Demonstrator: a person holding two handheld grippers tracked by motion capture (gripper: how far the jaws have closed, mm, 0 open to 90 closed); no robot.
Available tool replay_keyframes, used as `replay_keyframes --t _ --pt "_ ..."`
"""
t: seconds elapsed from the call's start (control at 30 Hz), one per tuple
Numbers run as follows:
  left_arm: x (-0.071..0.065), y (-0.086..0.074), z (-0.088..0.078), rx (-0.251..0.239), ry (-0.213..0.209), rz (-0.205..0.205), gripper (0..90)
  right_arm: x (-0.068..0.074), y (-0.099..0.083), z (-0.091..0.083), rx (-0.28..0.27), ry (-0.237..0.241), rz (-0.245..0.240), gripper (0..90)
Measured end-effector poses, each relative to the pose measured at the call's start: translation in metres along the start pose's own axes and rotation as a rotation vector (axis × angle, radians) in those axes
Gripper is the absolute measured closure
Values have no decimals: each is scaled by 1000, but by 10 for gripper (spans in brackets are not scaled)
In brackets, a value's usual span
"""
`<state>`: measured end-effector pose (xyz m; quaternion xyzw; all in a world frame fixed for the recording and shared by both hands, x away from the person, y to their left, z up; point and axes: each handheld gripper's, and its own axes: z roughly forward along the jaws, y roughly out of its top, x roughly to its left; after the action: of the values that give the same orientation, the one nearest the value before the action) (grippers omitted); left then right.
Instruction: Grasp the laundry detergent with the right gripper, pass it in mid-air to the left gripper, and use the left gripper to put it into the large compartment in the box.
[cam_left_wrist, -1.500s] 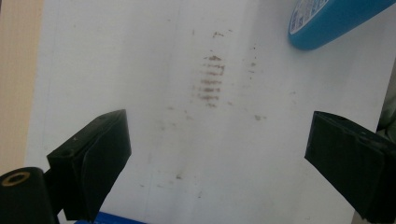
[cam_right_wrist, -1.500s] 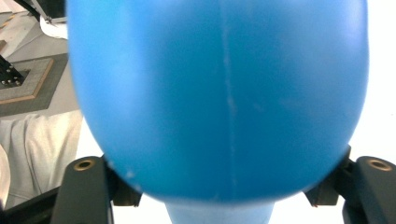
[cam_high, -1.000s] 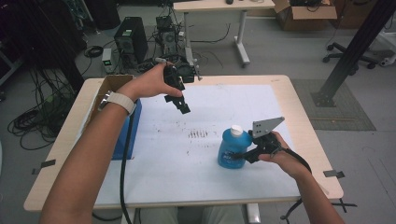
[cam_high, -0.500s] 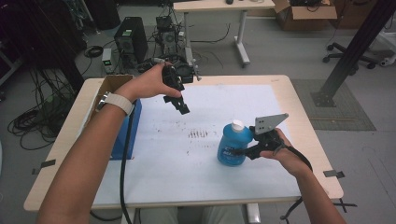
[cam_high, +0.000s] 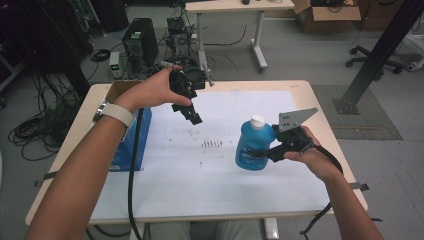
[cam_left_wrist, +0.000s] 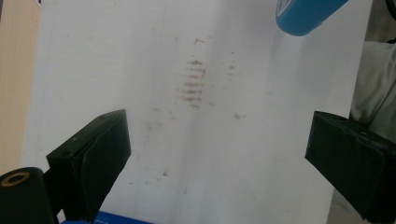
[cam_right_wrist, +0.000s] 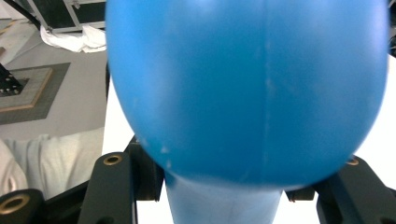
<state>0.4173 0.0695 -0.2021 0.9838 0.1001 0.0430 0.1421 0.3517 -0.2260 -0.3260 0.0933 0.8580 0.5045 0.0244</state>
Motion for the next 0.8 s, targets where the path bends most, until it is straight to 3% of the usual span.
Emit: replay_keyframes --t 0.23,0.8 --pt "-14 4 -9 -9 -25 -2 64 3 11 -4 15 9 6 434" --pt "-47 10 -27 4 -79 50 47 17 40 -5 50 65 8 434"
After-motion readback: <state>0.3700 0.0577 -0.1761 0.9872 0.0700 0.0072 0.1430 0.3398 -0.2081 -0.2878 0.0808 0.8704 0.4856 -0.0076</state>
